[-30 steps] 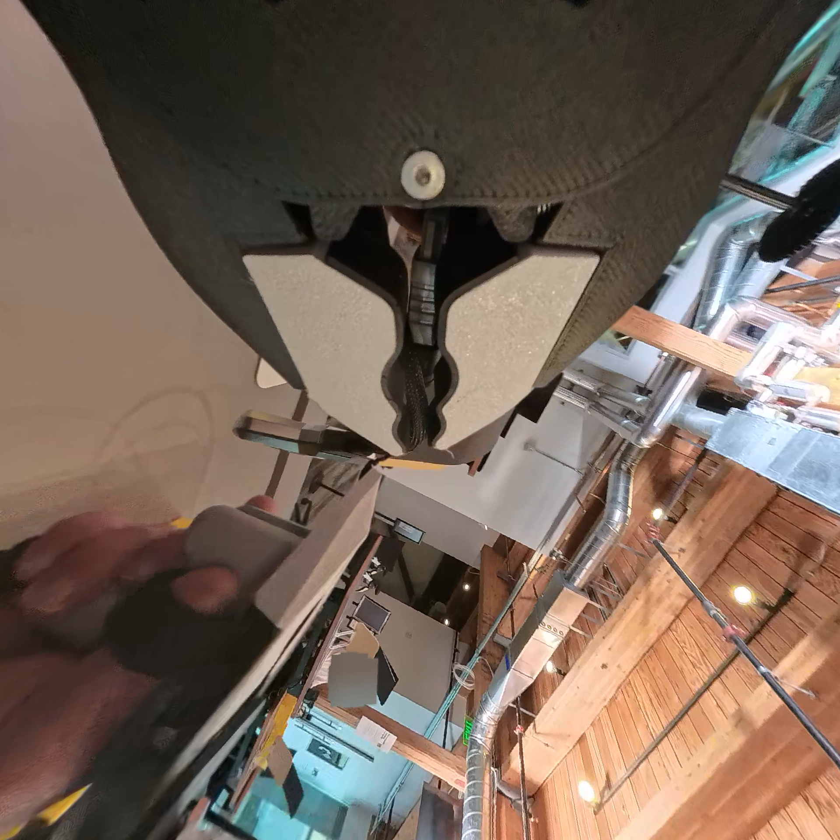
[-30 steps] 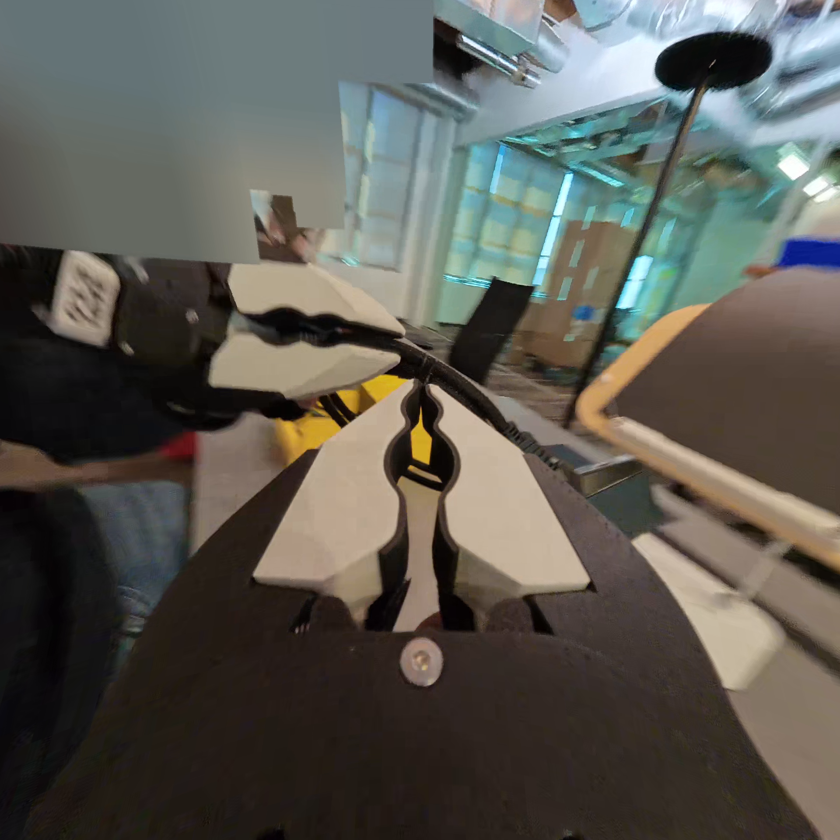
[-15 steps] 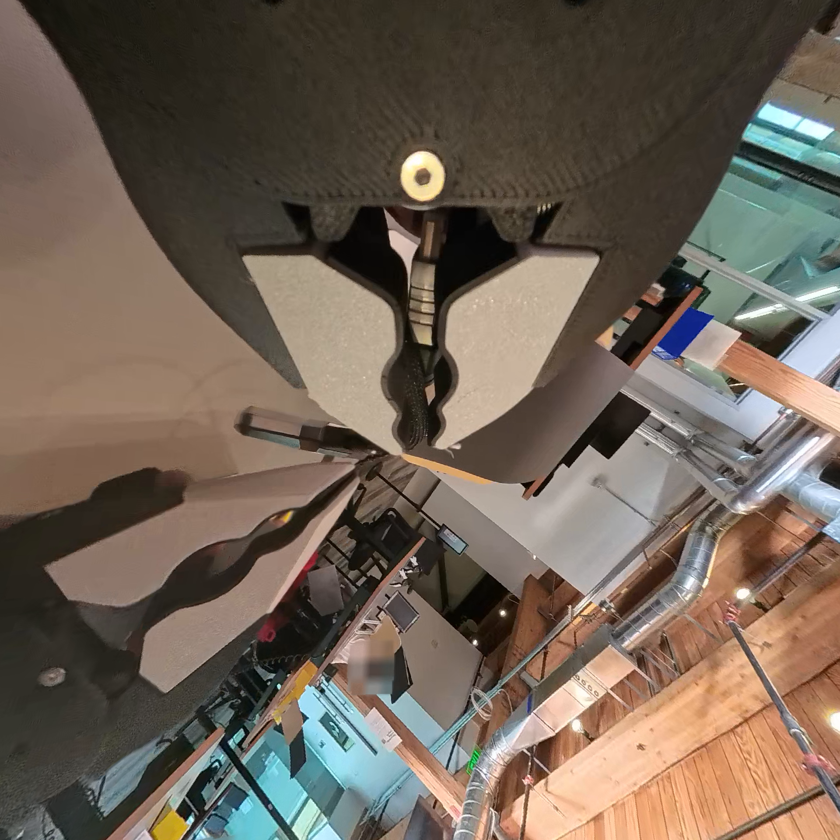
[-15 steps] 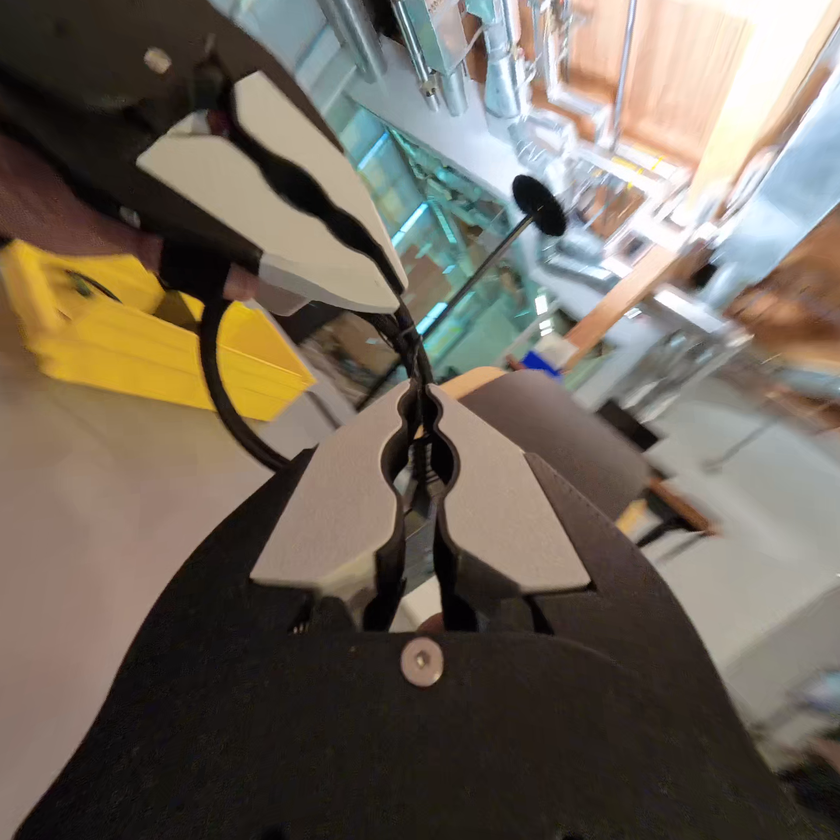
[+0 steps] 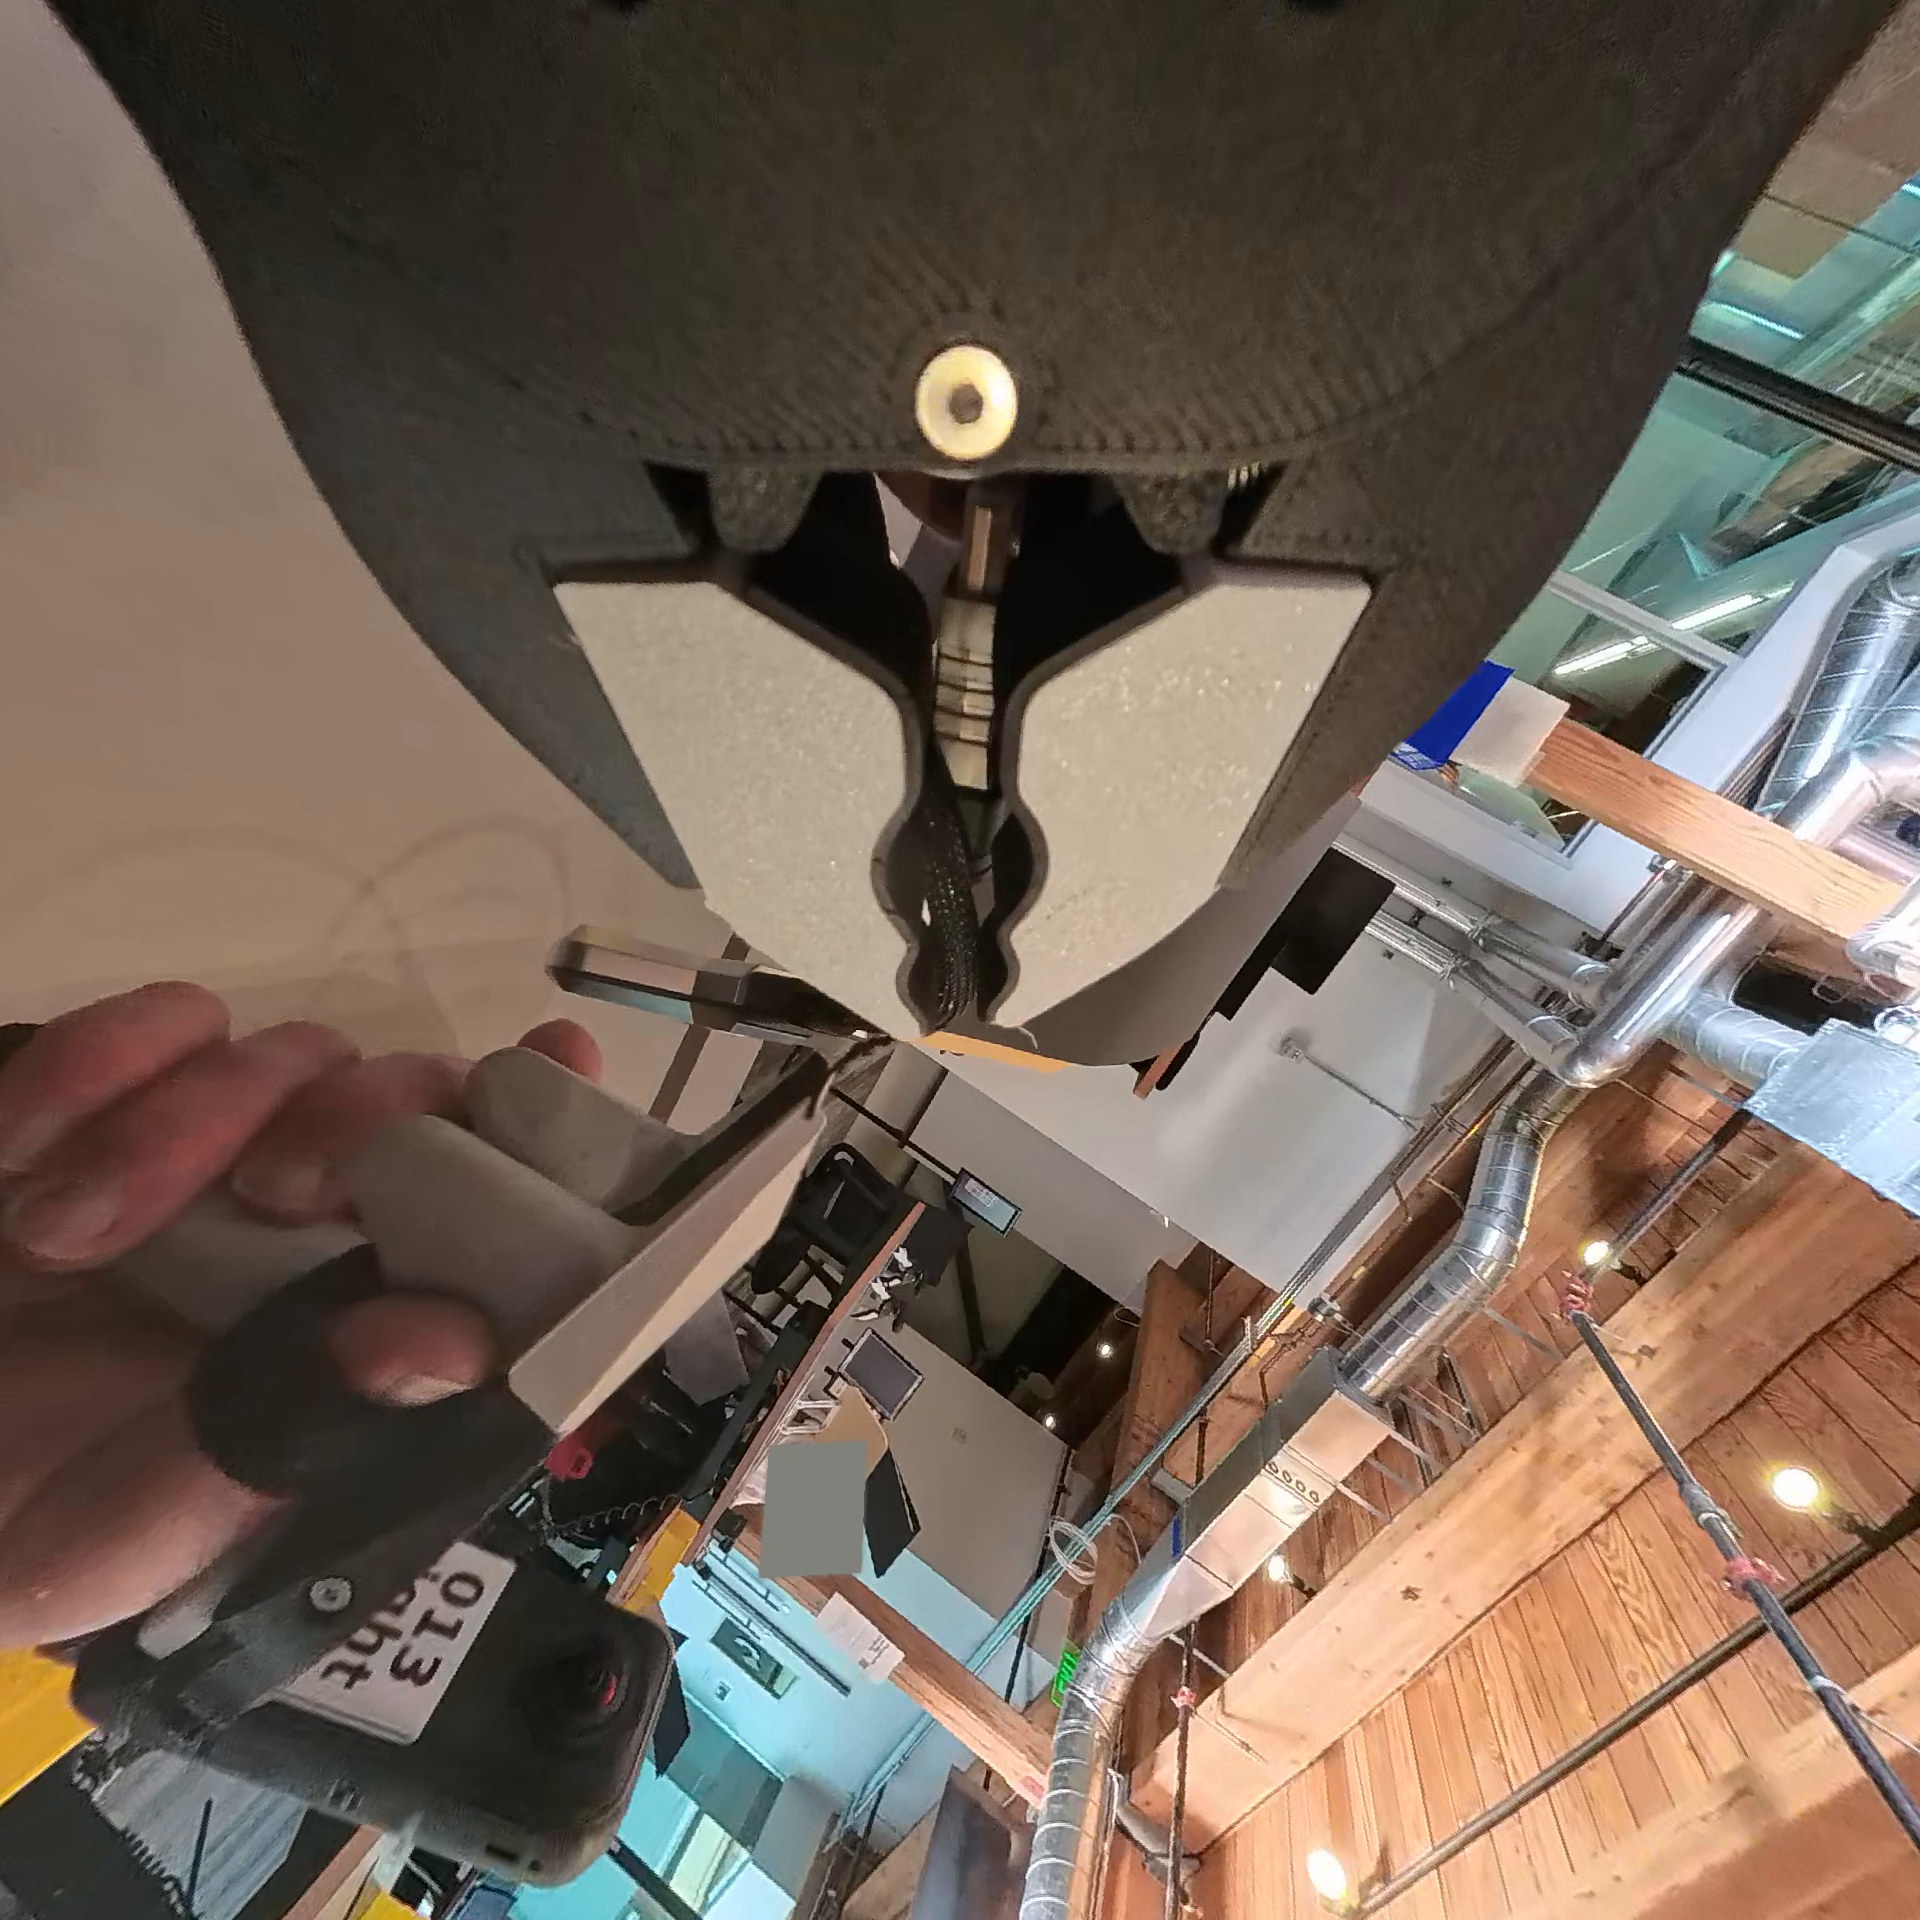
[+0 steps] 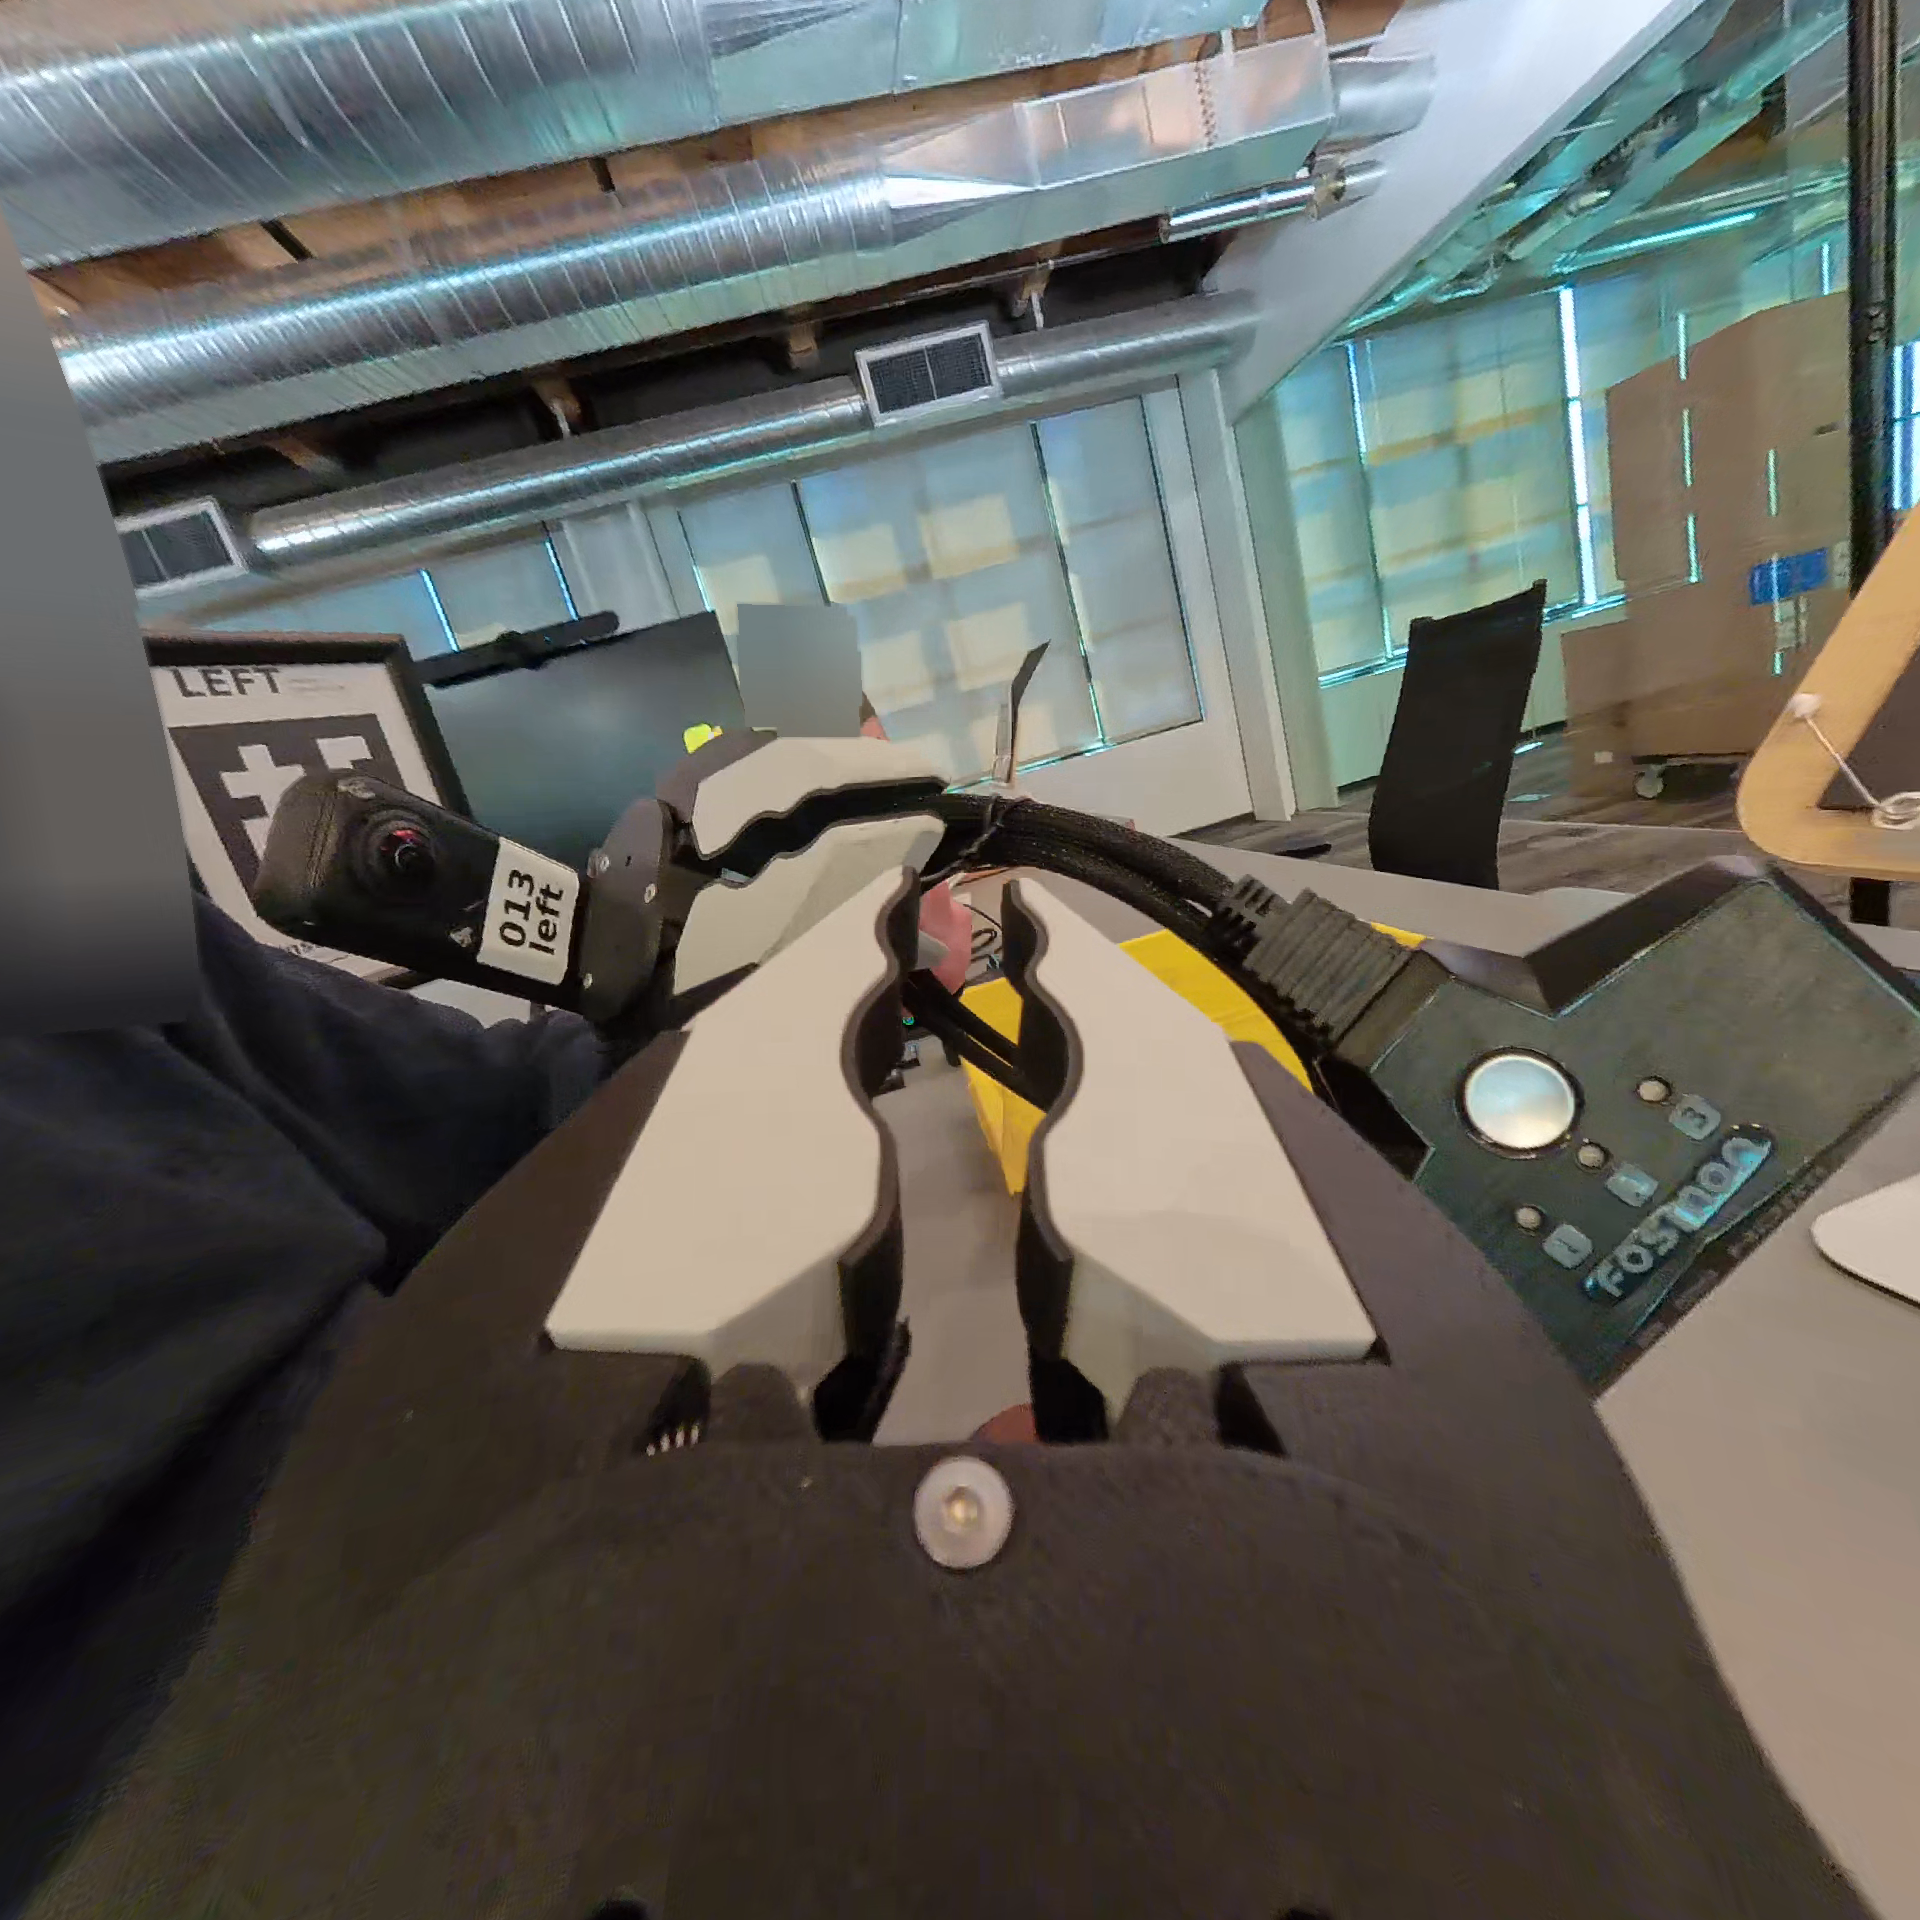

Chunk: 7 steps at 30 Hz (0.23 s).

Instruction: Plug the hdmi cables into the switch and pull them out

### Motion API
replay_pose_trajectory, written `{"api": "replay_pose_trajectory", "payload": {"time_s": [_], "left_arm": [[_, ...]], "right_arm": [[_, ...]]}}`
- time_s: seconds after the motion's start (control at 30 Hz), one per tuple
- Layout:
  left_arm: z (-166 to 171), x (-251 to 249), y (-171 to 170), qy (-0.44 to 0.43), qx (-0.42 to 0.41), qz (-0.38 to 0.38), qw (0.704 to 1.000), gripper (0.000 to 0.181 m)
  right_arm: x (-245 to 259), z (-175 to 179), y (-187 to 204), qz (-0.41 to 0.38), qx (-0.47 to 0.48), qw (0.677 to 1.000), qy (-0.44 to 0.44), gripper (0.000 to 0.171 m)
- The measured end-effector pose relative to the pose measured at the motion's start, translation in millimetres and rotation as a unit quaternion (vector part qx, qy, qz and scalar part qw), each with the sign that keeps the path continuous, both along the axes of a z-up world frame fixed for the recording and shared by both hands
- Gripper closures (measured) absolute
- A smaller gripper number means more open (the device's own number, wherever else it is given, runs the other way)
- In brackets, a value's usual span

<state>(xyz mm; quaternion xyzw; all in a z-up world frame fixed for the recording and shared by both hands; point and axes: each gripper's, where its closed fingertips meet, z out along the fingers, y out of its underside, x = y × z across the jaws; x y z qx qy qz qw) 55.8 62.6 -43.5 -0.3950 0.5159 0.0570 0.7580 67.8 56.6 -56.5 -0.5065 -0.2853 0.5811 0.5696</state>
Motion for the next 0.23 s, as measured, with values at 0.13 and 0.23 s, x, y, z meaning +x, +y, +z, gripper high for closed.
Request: {"api": "replay_pose_trajectory", "payload": {"time_s": [0.13,0.23], "left_arm": [[-0.6,-0.8,0.7,0.003,0.005,0.003,1.000,0.175],[-1.6,0.9,-1.2,0.012,0.019,0.005,1.000,0.175]], "right_arm": [[-1.7,3.3,-5.0,0.013,0.000,1.000,0.000,0.152],[-2.0,4.3,-6.2,0.025,-0.015,1.000,0.006,0.152]]}}
